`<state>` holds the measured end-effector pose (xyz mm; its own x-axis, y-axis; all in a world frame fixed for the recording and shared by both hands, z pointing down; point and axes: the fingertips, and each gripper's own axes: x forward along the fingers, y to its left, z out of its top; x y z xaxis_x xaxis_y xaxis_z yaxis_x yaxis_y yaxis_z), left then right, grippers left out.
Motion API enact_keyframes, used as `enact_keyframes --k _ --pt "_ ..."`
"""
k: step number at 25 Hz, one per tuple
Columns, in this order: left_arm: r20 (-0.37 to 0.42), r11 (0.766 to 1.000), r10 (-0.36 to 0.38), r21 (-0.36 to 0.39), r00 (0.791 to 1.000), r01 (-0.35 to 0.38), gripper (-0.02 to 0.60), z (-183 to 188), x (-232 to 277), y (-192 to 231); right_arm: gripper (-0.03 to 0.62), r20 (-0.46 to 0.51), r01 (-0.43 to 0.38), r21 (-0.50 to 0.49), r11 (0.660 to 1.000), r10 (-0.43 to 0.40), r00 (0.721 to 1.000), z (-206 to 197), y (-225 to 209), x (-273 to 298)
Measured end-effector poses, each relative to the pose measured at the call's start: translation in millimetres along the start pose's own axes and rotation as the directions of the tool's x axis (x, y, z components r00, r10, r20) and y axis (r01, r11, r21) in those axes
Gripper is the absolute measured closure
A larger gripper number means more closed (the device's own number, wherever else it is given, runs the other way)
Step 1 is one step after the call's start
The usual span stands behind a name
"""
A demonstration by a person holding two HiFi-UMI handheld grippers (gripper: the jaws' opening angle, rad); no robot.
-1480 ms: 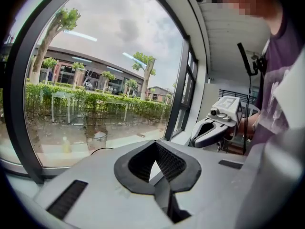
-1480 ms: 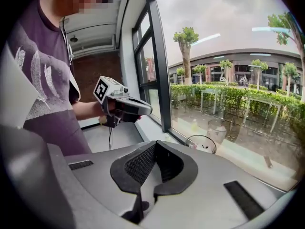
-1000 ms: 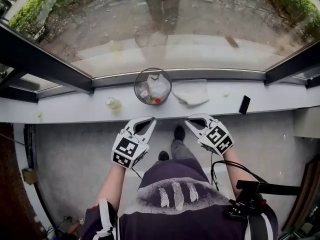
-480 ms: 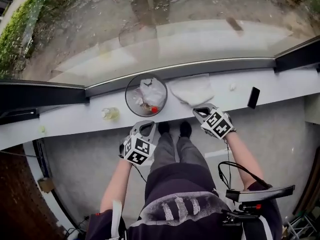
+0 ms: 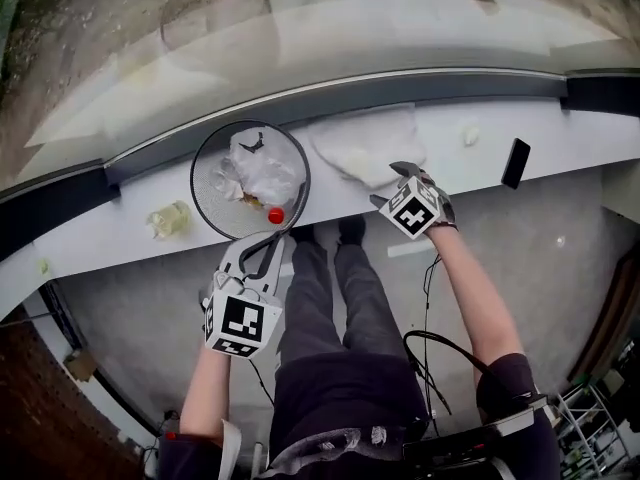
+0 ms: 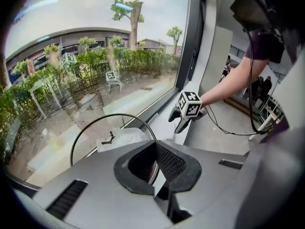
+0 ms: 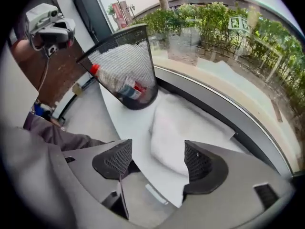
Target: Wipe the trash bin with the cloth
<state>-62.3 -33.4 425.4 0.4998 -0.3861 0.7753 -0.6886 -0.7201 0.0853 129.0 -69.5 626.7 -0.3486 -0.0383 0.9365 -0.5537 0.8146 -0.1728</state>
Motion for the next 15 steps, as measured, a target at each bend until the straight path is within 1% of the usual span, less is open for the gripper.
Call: enact_keyframes --k 2,4,7,9,10,12,15 --pt "0.030 1.000 -0.005 0.000 1.000 0.005 0.589 6 2 4 0.273 -0.030 0.032 -0.019 0.999 -0.032 0.999 -5 -14 15" --pt "0.060 1.000 -0.013 -0.003 0.998 0.013 0.589 9 3 5 0.273 -0.070 0.041 -0.044 0.998 -0.044 0.997 -14 -20 30" --pt "0.107 0.999 -0.044 0.005 0.993 0.043 0.589 13 3 -1 0.273 -0.165 0.000 -0.087 0.996 -0.014 0.986 -35 -14 53" --pt "0.128 0.998 -0.060 0.029 0.990 0.057 0.589 14 4 -8 0.273 -0.219 -0.004 -0.131 0.991 -0.025 0.975 -48 -12 66" --pt "0.135 0.997 -0.065 0.042 0.989 0.060 0.589 14 4 -11 0.273 -0.231 0.010 -0.150 0.989 -0.045 0.972 -52 -13 72" --pt "0.146 0.996 -0.077 0.053 0.986 0.070 0.589 12 4 -15 0.273 -0.220 0.052 -0.158 0.986 -0.086 0.972 -52 -17 82" --pt "0.151 0.995 -0.095 0.028 0.984 0.091 0.589 7 0 -17 0.275 -0.183 0.068 -0.115 0.991 -0.088 0.979 -45 -16 93"
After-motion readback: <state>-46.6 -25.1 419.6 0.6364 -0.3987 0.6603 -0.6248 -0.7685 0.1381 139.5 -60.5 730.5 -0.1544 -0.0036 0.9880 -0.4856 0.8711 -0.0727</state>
